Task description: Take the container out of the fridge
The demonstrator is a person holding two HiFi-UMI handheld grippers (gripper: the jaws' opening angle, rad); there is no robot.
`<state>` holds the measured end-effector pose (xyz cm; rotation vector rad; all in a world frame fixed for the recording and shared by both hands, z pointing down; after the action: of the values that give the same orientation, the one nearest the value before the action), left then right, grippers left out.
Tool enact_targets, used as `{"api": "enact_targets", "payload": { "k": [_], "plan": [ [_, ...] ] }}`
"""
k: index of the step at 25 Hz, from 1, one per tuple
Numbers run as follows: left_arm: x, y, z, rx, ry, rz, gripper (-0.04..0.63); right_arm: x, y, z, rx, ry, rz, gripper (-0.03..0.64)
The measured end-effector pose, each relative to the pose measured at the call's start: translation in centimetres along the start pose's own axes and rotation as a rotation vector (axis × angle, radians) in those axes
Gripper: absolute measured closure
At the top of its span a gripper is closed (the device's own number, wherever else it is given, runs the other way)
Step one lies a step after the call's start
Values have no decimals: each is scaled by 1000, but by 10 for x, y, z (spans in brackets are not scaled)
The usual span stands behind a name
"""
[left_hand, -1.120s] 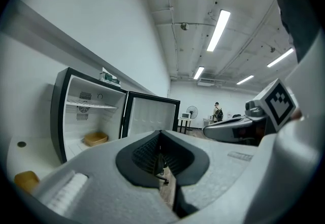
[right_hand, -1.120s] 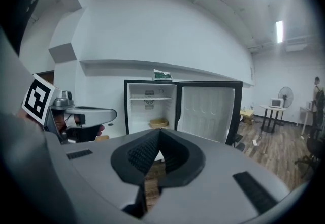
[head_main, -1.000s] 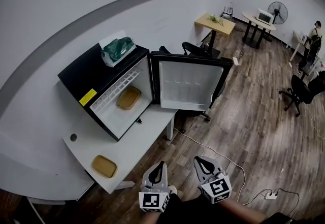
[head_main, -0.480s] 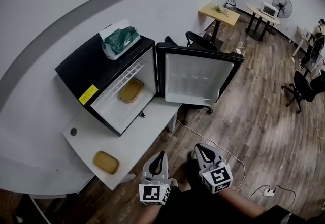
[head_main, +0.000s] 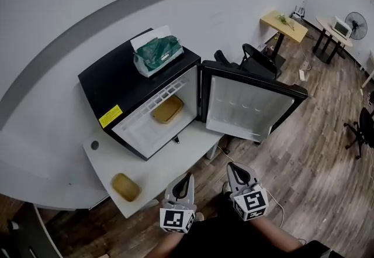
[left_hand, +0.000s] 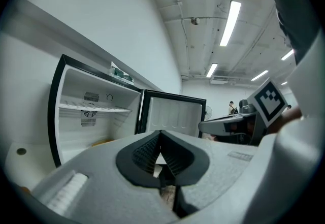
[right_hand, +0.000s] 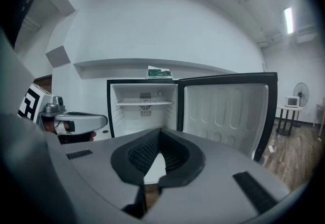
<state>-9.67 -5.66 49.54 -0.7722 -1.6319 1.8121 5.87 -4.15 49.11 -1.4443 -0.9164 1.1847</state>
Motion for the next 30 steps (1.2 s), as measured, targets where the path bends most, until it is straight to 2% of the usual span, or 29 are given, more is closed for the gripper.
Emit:
{"api": "enact_targets", "payload": {
  "k": [6,19,25,30],
  "plan": [
    [-41,-4,10,7,74,29,580,-32,1,-33,-6,67,7,618],
    [-105,-13,24,-35,187,93,578,-85,-3,-74,-40,209,38,618],
    [-127,-12,38,-43,289,109,578,-107,4,-79,-12,311,23,618],
    [-151,-24,52,-58,355,170,578,-121,9,-90,-4,388,20,618]
  ]
}}
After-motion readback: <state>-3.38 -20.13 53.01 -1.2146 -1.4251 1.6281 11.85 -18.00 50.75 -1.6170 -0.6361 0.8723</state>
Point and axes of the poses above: the fingertips, and each gripper's own axes: x backward along the fingers, z to its left, y out of its top, the point moved 3 cm from there along x, backward along the fingers, and after that the axes turned 2 degrees about -z, right-handed, at the moved point
